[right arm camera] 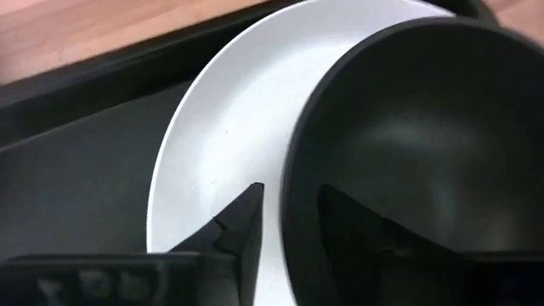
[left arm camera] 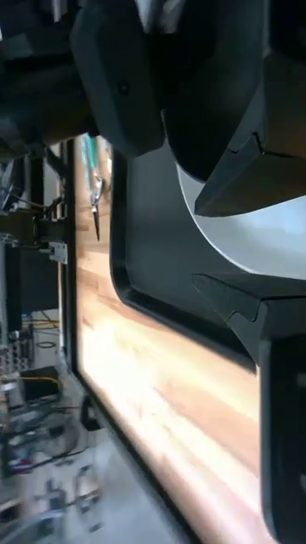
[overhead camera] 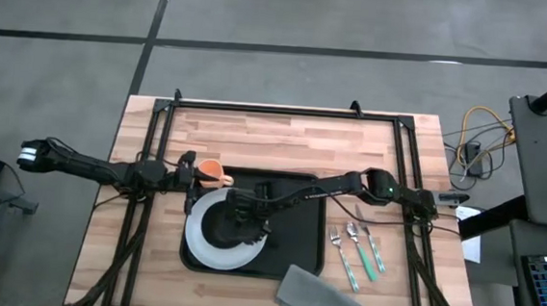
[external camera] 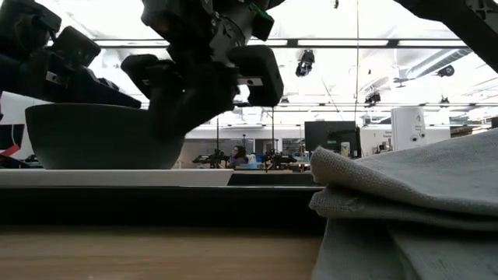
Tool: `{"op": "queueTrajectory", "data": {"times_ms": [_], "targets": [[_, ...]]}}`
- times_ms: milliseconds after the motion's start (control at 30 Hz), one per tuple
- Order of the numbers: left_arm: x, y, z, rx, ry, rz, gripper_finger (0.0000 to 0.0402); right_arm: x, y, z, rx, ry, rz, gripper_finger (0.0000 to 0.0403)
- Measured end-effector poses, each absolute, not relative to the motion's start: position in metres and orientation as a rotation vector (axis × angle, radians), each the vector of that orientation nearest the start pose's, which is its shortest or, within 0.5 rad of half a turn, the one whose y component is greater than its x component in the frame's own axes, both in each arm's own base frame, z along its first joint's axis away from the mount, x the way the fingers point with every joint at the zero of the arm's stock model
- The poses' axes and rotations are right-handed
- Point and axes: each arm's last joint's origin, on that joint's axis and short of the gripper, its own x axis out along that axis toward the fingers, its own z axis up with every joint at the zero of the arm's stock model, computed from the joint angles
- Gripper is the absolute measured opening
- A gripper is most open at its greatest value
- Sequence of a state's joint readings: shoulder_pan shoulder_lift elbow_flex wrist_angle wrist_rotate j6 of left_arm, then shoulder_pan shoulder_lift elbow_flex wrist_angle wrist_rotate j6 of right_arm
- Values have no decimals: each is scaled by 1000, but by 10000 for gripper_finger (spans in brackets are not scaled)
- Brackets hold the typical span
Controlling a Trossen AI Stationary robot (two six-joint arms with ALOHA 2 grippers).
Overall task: Set up tray
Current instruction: Put the napkin on the serving tray to the right of the plate
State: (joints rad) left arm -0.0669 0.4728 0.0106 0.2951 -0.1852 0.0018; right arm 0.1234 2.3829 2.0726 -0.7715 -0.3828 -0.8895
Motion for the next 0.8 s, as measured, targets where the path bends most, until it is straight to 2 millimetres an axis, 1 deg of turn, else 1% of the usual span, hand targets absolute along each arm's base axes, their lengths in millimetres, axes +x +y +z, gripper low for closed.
{"op": "queueTrajectory", "data": {"times_ms": [133,367,533,600,800], "targets": [[126,-4,152,-26,169,108,99,505,73,192,-627,788,876,137],[126,-8,154,-23,157,-58,99,504,72,200,-623,788,873,168],[126,-13,155,-34,153,-217,99,503,72,206,-612,789,865,176],[126,-13,155,-36,153,-229,99,502,71,209,-613,785,863,176],[125,-13,156,-35,147,-232,99,497,71,228,-620,758,855,170]]}}
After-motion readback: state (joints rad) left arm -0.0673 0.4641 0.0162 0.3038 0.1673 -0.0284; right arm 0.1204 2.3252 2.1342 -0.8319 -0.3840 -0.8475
